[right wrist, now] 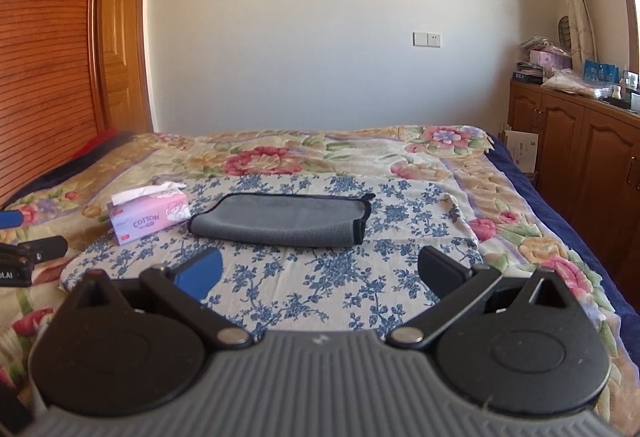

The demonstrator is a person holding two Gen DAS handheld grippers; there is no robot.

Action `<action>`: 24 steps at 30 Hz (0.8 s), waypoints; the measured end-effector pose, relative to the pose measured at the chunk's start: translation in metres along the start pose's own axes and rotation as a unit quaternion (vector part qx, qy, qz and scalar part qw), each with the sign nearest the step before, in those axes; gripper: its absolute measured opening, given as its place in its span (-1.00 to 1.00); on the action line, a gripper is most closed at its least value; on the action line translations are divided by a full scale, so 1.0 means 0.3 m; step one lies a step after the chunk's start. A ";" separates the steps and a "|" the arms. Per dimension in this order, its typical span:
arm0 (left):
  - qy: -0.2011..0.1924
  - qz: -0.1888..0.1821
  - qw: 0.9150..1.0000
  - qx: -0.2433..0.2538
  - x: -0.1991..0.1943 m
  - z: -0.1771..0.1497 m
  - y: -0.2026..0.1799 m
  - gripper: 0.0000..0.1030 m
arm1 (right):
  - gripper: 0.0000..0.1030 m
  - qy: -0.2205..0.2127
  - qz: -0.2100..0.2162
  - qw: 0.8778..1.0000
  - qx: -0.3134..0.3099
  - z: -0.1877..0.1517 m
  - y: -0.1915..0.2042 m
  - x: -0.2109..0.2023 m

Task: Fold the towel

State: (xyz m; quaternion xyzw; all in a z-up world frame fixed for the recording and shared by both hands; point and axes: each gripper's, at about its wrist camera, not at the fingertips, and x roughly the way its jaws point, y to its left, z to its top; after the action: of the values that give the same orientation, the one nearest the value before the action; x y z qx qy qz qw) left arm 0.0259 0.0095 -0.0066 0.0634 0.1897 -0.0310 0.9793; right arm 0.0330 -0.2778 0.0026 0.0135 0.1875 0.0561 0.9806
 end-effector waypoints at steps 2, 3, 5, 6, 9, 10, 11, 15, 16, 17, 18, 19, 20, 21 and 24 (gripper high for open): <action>-0.003 0.001 1.000 0.001 -0.001 -0.001 0.000 1.00 | 1.00 -0.004 -0.001 1.000 0.001 0.000 -0.001 -0.003; -0.005 0.001 1.000 0.000 -0.002 0.000 0.000 1.00 | 1.00 -0.006 -0.001 1.000 0.001 0.000 0.000 -0.002; -0.009 0.002 1.000 0.000 -0.005 0.000 0.001 1.00 | 1.00 -0.011 -0.003 1.000 0.000 0.000 0.000 -0.005; -0.010 0.002 1.000 0.000 -0.006 0.001 0.000 1.00 | 1.00 -0.014 -0.004 1.000 -0.001 0.002 0.001 -0.007; -0.019 0.002 1.000 0.000 -0.014 0.002 -0.001 1.00 | 1.00 -0.022 -0.006 1.000 -0.003 0.004 -0.002 -0.011; -0.022 0.002 1.000 0.000 -0.017 0.003 -0.002 1.00 | 1.00 -0.023 -0.006 1.000 -0.003 0.004 -0.003 -0.012; -0.026 0.001 1.000 0.001 -0.020 0.004 -0.002 1.00 | 1.00 -0.025 -0.007 1.000 -0.003 0.004 -0.005 -0.013; -0.033 0.000 0.999 0.002 -0.026 0.007 -0.005 1.00 | 1.00 -0.033 -0.012 0.999 -0.004 0.005 -0.007 -0.017; -0.034 0.000 0.999 0.002 -0.027 0.007 -0.005 1.00 | 1.00 -0.035 -0.013 0.999 -0.006 0.005 -0.006 -0.018; -0.035 0.000 0.999 0.002 -0.028 0.008 -0.006 1.00 | 1.00 -0.037 -0.014 0.999 -0.008 0.004 -0.006 -0.020; -0.036 0.001 0.999 0.001 -0.029 0.007 -0.005 1.00 | 1.00 -0.039 -0.016 0.999 -0.010 0.003 -0.003 -0.021; -0.037 0.003 0.999 0.001 -0.030 0.008 -0.006 1.00 | 1.00 -0.041 -0.017 0.999 -0.011 0.003 -0.002 -0.022; -0.039 0.004 0.999 0.001 -0.030 0.009 -0.005 1.00 | 1.00 -0.043 -0.019 0.999 -0.014 0.003 0.002 -0.023; -0.040 0.005 0.999 0.001 -0.032 0.008 -0.006 1.00 | 1.00 -0.045 -0.020 0.999 -0.016 0.003 0.003 -0.024; -0.042 0.007 0.999 0.000 -0.033 0.012 -0.004 1.00 | 1.00 -0.047 -0.021 0.998 -0.018 0.004 0.004 -0.026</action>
State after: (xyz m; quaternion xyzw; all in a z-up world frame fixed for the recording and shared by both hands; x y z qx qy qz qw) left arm 0.0179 0.0083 0.0002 0.0634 0.1479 -0.0268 0.9866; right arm 0.0261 -0.2776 0.0068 -0.0052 0.1399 0.0382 0.9894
